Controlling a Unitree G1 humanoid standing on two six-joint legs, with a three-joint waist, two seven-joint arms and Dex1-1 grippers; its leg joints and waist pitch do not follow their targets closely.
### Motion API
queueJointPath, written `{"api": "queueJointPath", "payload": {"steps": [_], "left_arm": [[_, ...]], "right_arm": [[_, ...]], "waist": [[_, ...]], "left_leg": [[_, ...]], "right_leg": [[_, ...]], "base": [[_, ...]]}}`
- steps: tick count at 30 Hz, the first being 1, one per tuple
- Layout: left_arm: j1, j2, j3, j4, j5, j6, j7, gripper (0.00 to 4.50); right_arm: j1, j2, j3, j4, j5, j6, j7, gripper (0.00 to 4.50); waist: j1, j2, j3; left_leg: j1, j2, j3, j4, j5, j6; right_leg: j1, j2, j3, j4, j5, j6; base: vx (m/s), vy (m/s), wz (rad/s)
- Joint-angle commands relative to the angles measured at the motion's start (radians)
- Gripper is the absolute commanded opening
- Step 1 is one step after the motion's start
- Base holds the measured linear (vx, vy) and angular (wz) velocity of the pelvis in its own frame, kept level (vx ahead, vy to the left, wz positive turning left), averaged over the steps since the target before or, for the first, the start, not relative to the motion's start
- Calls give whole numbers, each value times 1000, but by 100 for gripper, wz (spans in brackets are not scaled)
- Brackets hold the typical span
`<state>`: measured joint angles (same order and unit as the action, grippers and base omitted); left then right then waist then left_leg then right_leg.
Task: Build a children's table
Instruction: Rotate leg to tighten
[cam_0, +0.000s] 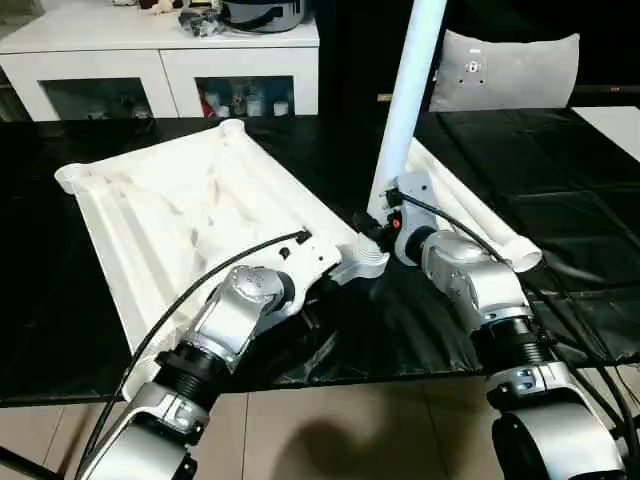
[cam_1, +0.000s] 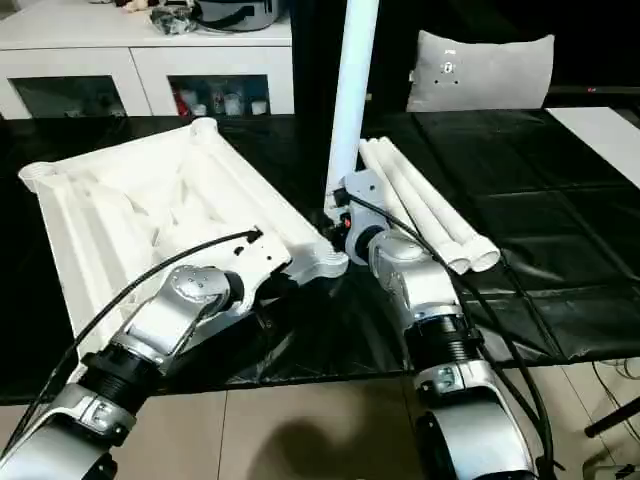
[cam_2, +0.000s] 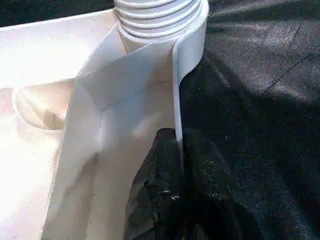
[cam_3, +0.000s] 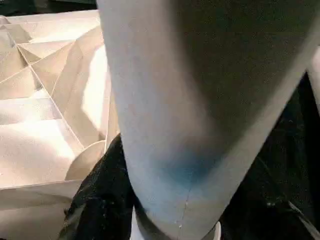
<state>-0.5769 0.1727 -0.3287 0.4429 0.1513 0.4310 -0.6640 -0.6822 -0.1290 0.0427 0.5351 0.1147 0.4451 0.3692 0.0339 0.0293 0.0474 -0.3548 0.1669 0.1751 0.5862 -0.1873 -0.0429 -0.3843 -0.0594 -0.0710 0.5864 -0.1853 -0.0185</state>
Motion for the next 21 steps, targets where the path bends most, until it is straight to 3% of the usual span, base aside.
{"api": "queueJointPath", "payload": {"steps": [1,3,4,5,8,13,14,17,21], "left_arm": [[-6,4,8,-44,2,-23,12,0],[-10,13,11,-37,0,-30,8,0],[-12,16,13,-33,-1,-33,7,0],[-15,21,15,-27,-2,-37,5,0],[-20,30,19,-12,1,-46,9,0],[-24,46,23,13,2,-74,8,0],[-22,56,20,19,2,-90,-1,0],[-19,73,10,24,2,-112,-24,0],[-10,105,-9,37,-1,-169,-77,0]], "right_arm": [[50,1,5,116,-19,54,-16,242],[59,-5,2,109,-14,51,-8,266],[64,-8,2,102,-13,52,-4,278],[72,-12,3,90,-13,54,0,290],[93,-25,2,59,-8,43,18,312],[140,-47,-2,-21,17,44,67,354],[162,-60,-5,-53,28,43,93,354],[192,-86,-13,-95,47,28,134,390],[223,-146,-29,-143,69,3,220,429]], "waist": [[5,0,-39],[10,8,-46],[9,1,-48],[12,5,-48],[15,4,-50],[31,2,-54],[32,-1,-58],[34,5,-63],[38,3,-69]], "left_leg": [[14,58,-41,-86,-420,-14],[13,63,-39,-87,-381,-14],[5,64,-38,-91,-348,-10],[4,64,-35,-90,-324,-5],[2,62,-31,-87,-295,5],[-1,60,-25,-80,-214,35],[-5,60,-25,-78,-185,39],[-8,62,-24,-72,-120,62],[-15,59,-22,-62,-64,95]], "right_leg": [[10,-100,51,-112,-583,-87],[14,-101,54,-108,-498,-114],[24,-97,54,-99,-424,-129],[24,-96,56,-94,-368,-148],[31,-98,57,-89,-329,-174],[40,-100,58,-85,-268,-184],[45,-99,56,-79,-237,-182],[46,-96,54,-68,-139,-207],[48,-93,51,-56,-31,-231]], "base": [[0,0,0],[0,0,0],[0,0,0],[0,0,0],[0,0,0],[0,0,0],[0,0,0],[0,0,0],[0,0,0]]}}
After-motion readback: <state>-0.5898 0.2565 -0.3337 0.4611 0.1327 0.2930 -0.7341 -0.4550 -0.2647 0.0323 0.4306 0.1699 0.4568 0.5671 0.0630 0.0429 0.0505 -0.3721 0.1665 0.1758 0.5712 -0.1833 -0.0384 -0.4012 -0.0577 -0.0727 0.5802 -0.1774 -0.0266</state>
